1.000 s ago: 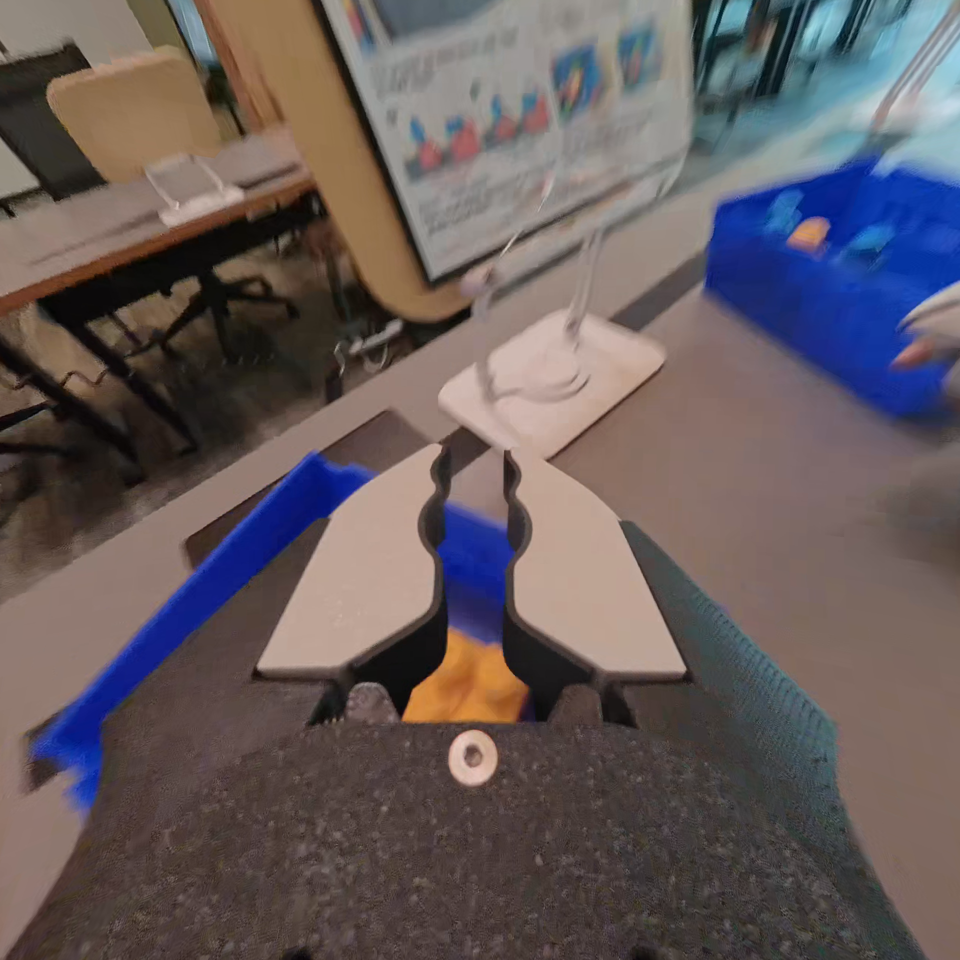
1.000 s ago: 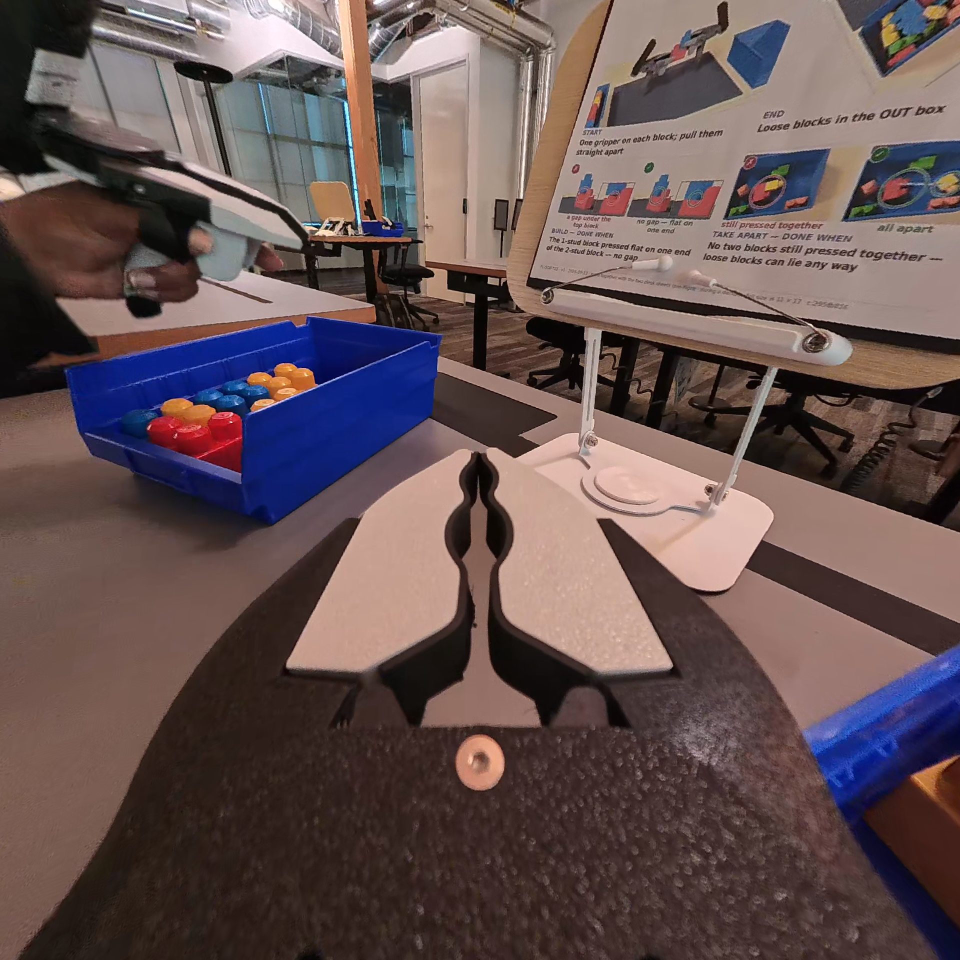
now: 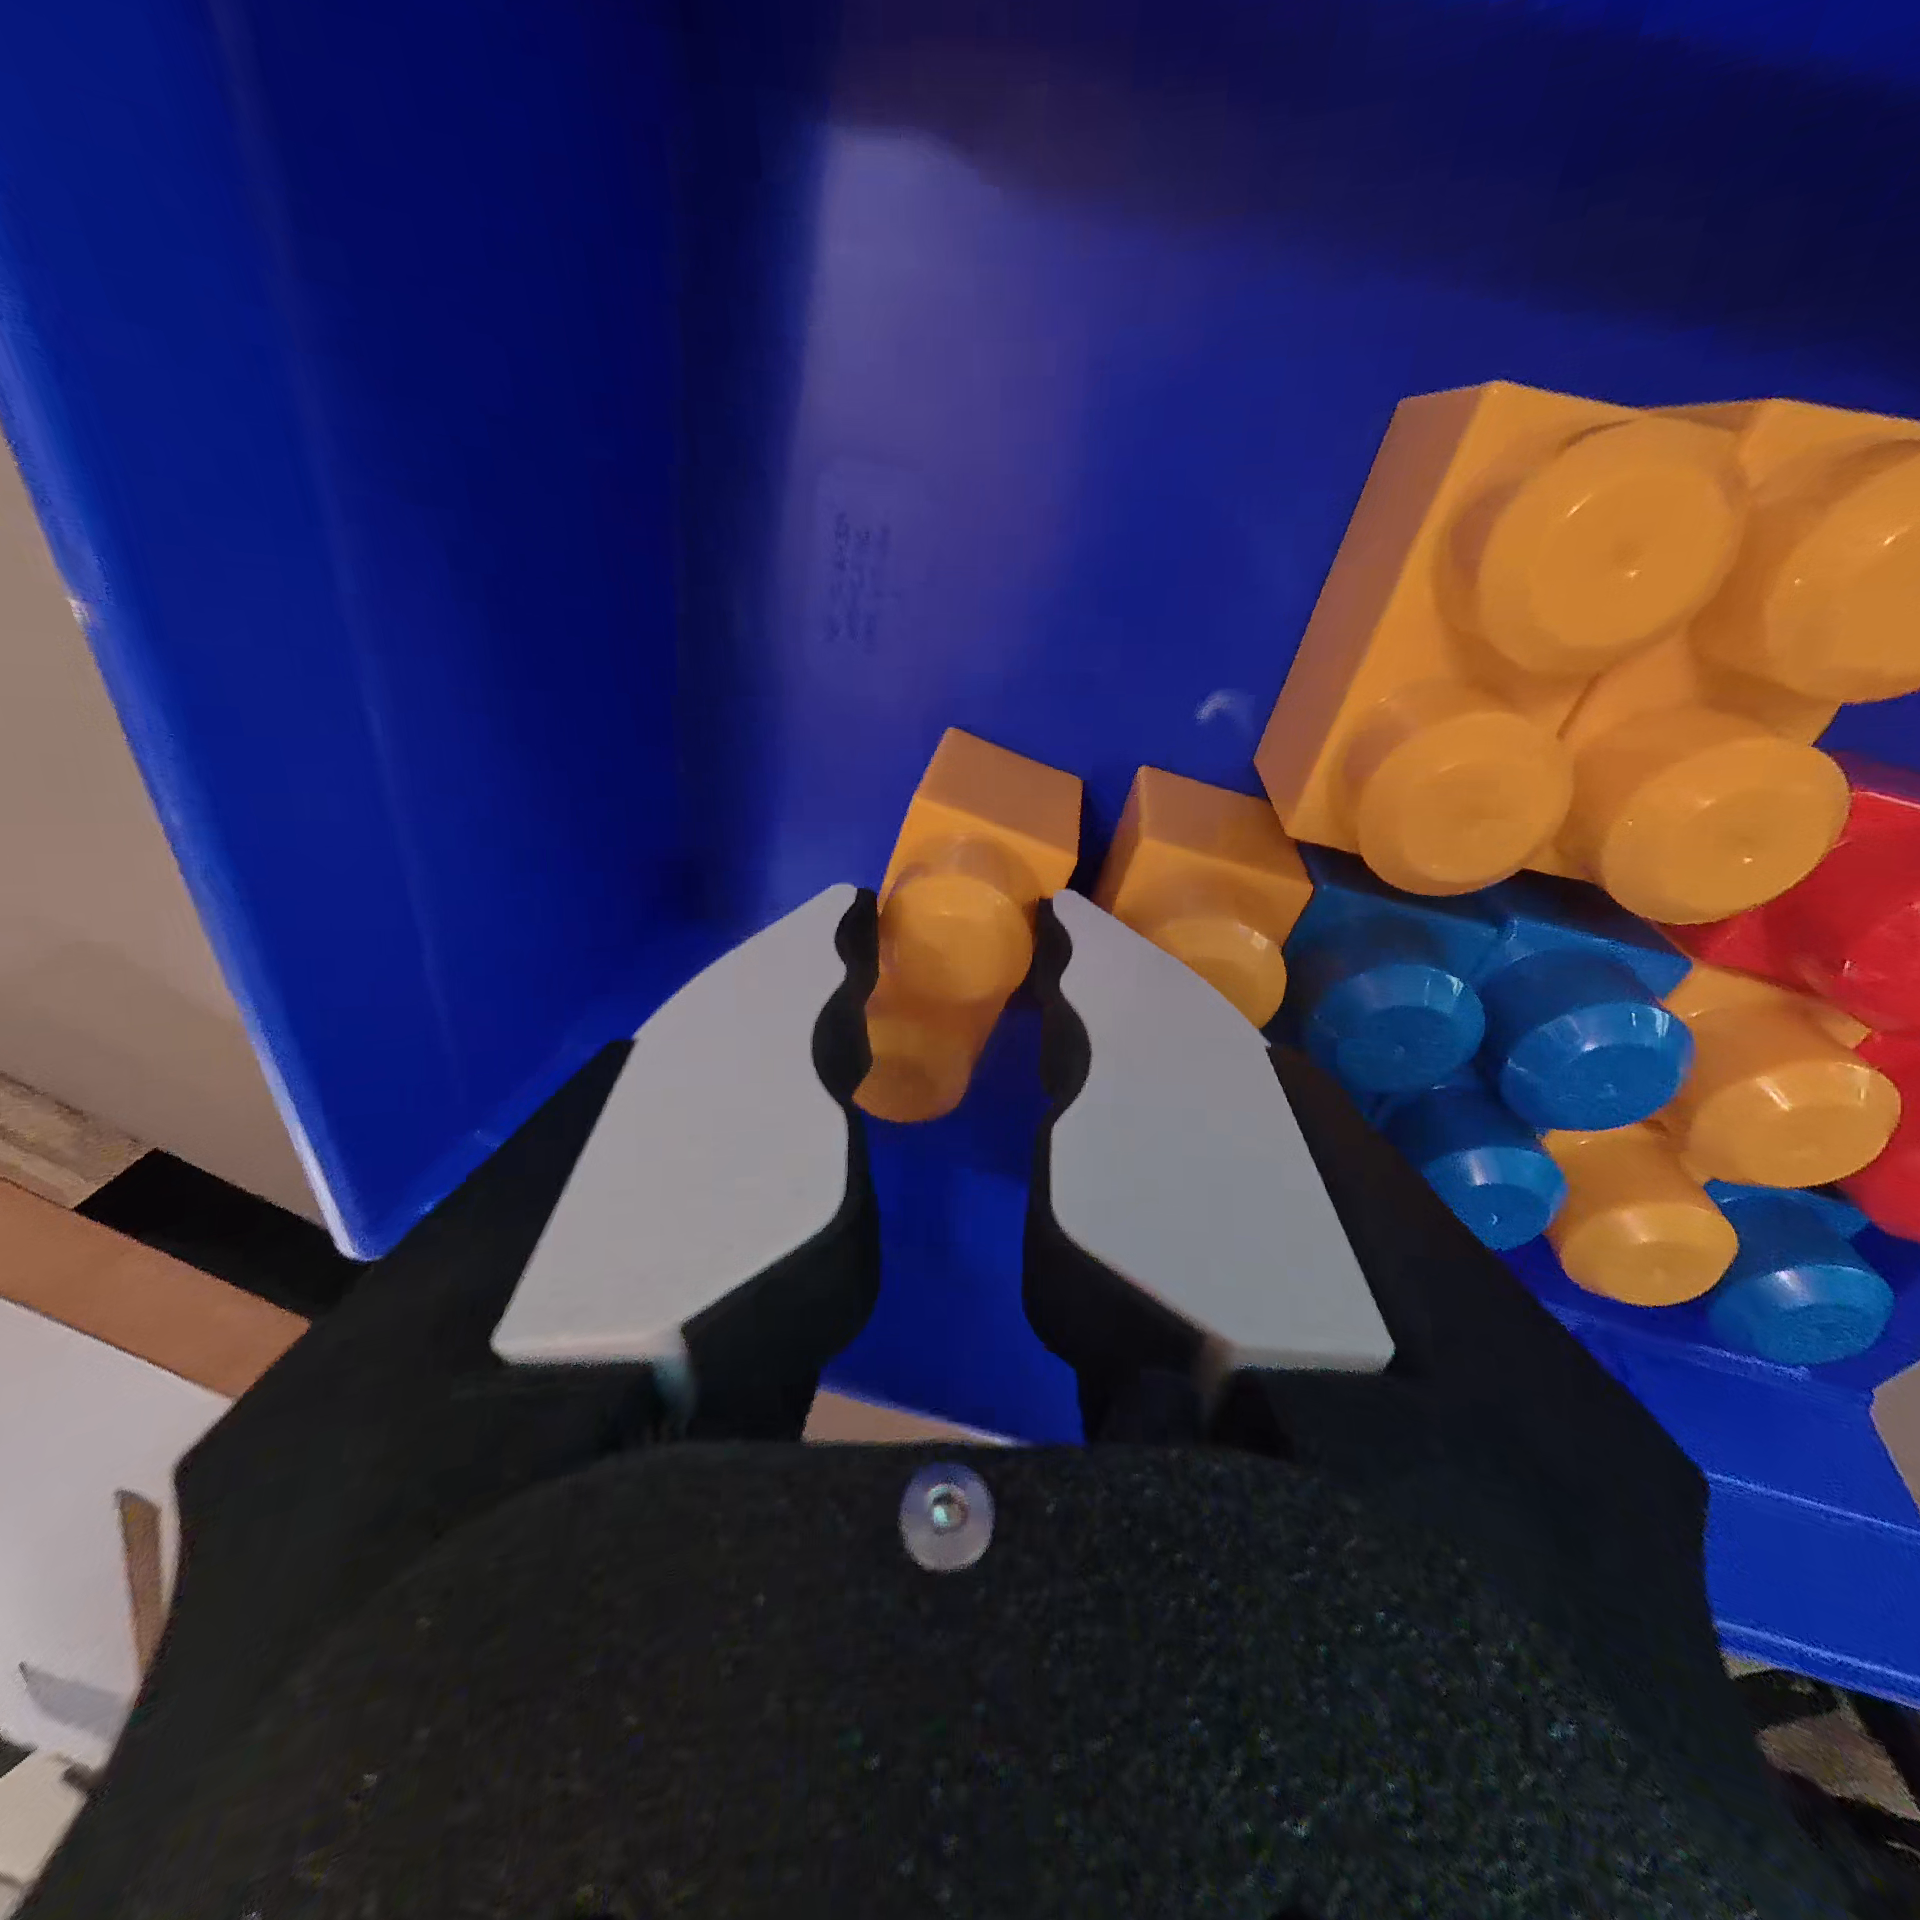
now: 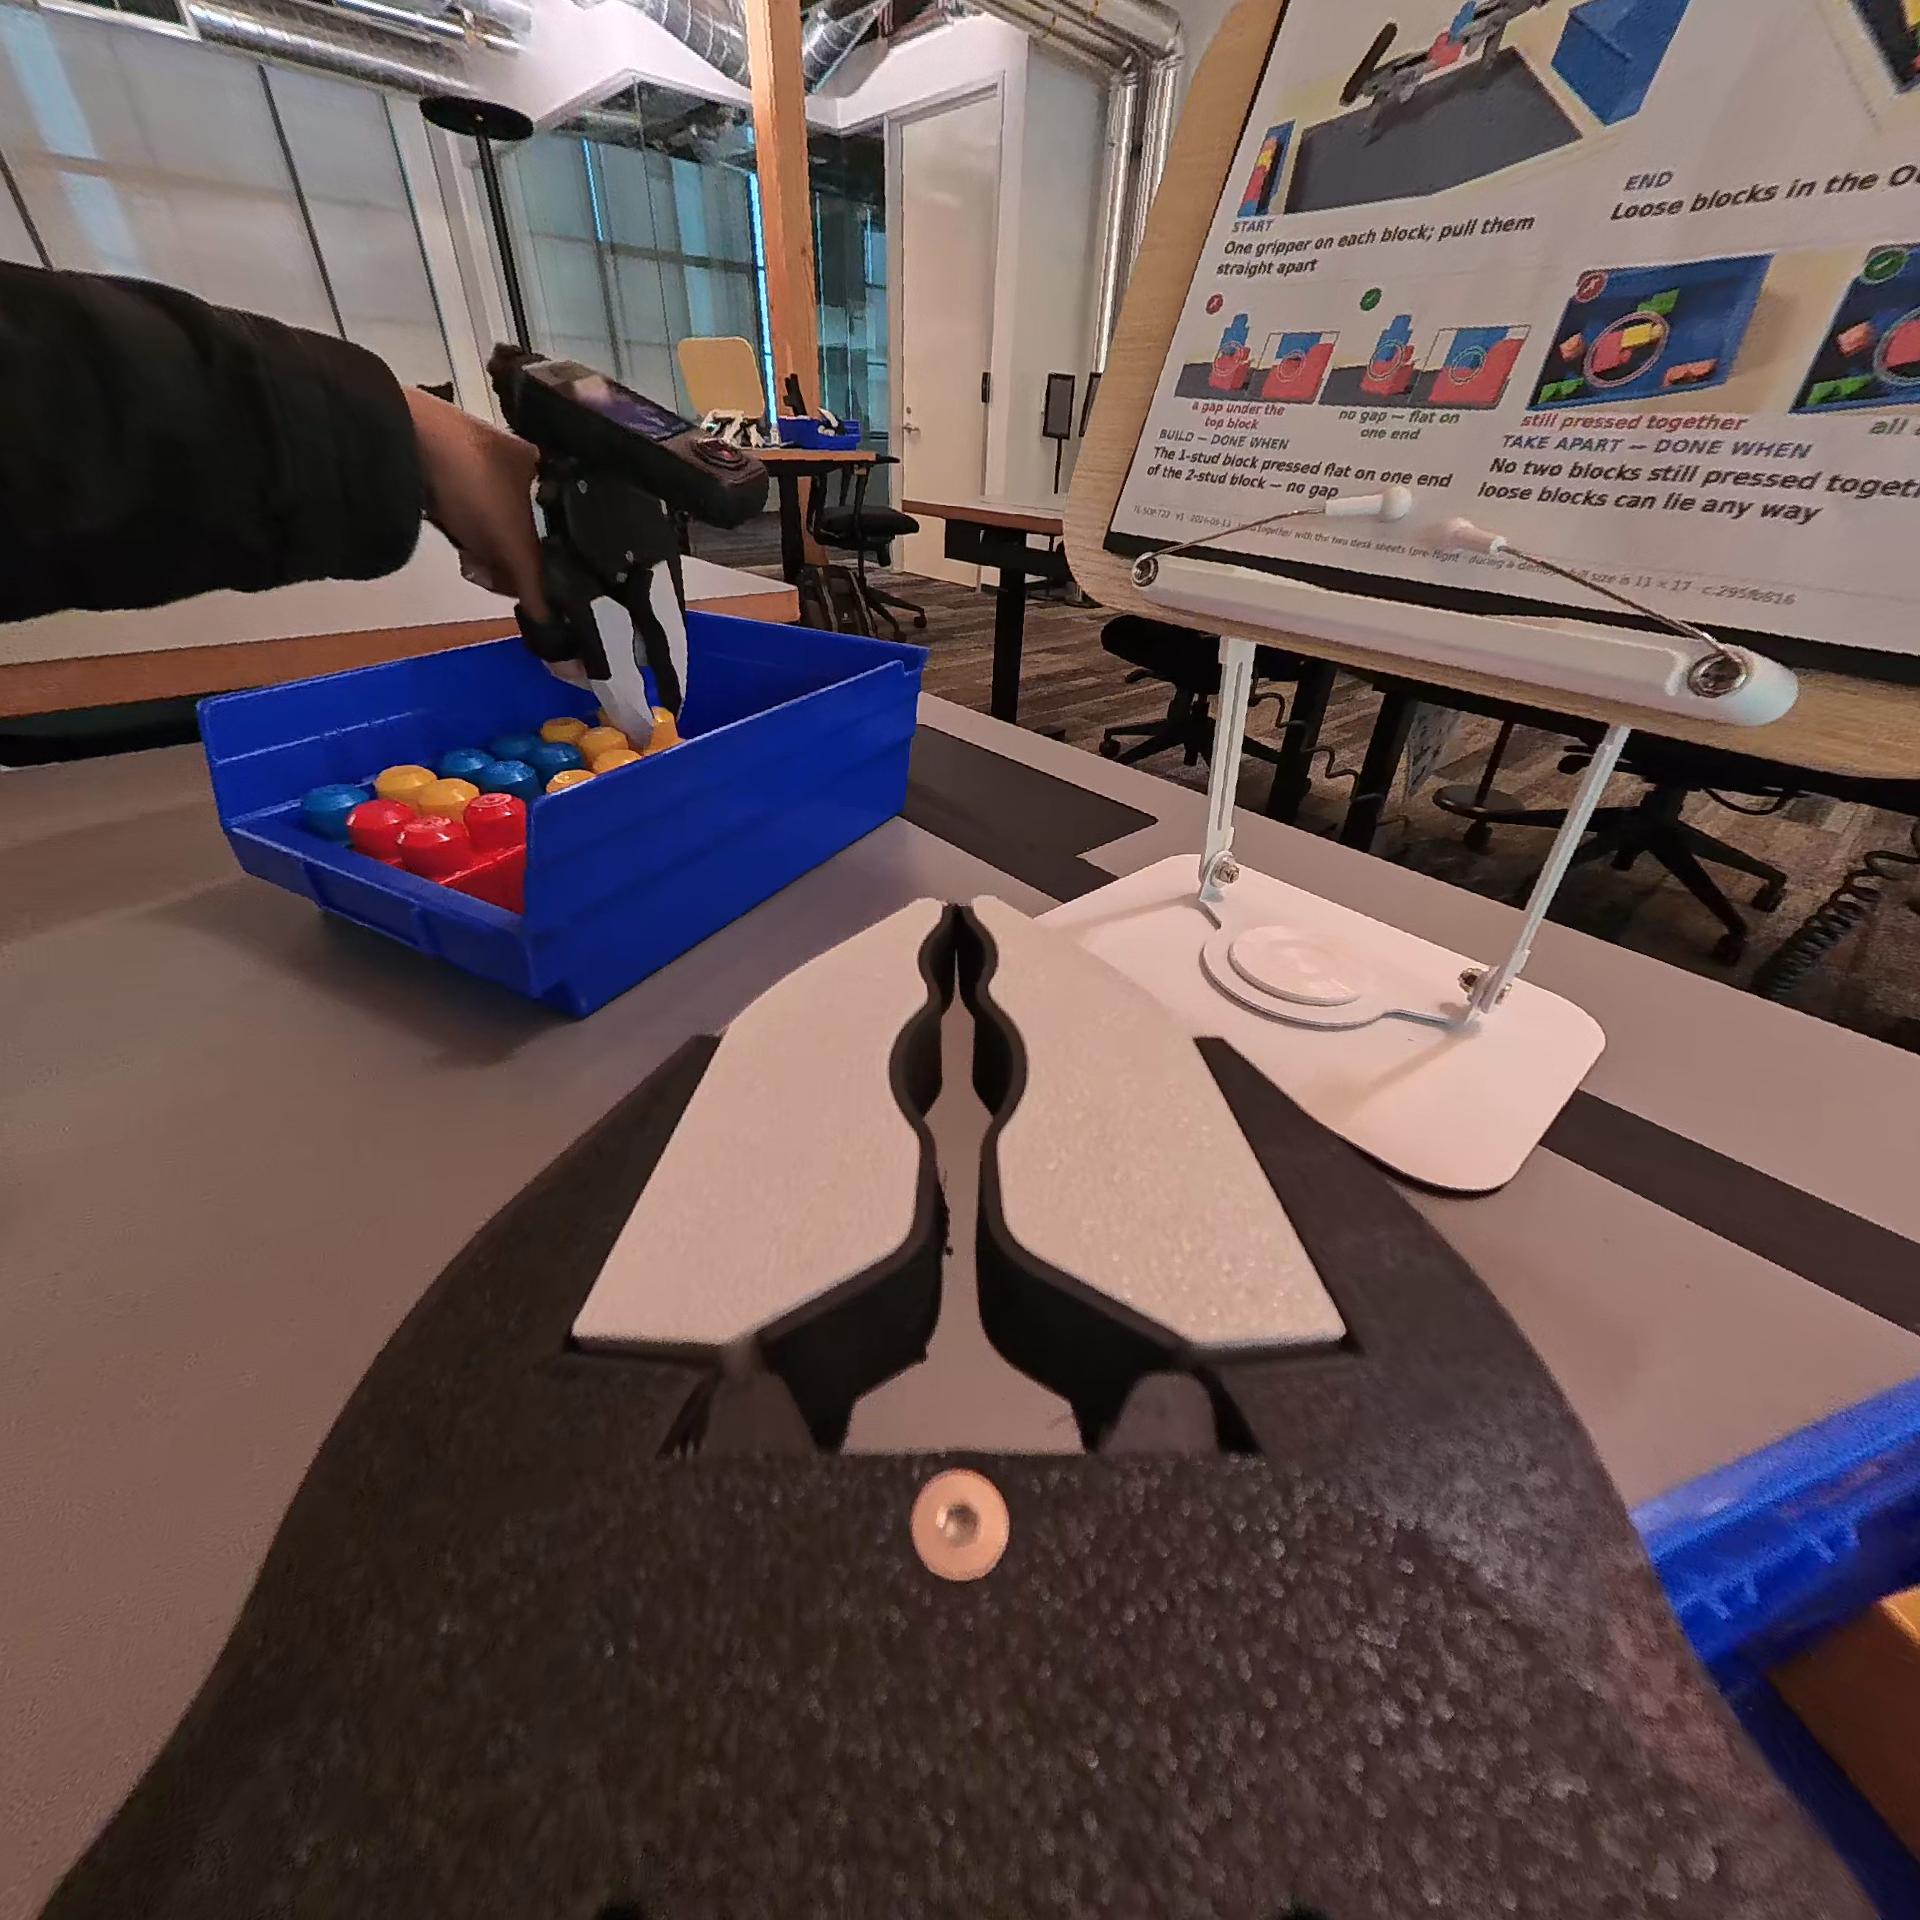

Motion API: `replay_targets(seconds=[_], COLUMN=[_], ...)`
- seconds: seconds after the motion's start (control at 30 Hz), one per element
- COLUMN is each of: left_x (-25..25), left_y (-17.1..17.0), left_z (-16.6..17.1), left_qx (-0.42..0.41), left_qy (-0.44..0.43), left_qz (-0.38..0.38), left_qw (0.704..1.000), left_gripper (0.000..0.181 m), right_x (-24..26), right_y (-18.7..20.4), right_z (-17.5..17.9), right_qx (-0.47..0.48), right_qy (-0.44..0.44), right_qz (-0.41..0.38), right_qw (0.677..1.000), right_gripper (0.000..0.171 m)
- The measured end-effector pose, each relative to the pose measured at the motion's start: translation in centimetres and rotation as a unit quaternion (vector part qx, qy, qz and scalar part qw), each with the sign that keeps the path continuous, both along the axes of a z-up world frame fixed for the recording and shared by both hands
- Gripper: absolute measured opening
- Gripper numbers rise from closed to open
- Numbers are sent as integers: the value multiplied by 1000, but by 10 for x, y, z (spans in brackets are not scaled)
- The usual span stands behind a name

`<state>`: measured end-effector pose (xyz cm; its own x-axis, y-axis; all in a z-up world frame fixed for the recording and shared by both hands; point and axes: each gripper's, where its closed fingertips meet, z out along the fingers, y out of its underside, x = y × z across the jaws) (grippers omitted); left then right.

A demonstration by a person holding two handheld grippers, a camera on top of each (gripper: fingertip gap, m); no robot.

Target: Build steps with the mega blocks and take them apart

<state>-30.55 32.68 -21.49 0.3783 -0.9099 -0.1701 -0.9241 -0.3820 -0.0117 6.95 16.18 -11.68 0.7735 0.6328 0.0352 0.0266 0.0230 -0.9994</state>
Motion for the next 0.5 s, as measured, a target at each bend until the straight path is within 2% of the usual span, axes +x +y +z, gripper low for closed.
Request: replay_targets(seconds=[0.1, 0.23, 0.4, 0.5], left_x=[10, 54, 135, 181], left_y=[0, -9, -52, -88], left_z=[16, 64, 127, 141], left_qx=[24, 76, 109, 99], left_qy=[-6, -56, -127, -149], left_qz=[-20, -62, -139, -172], left_qw=[999, 994, 976, 969], left_gripper=[30, 29, 30, 30], right_x=[2, 4, 9, 12], right_y=[0, 1, 2, 2], right_z=[2, 2, 4, 5], right_qx=[1, 2, 4, 6], right_qy=[3, 4, 8, 10], right_qz=[-2, -7, -16, -21], right_qw=[1000, 1000, 1000, 1000], right_gripper=[0, 0, 0, 0])
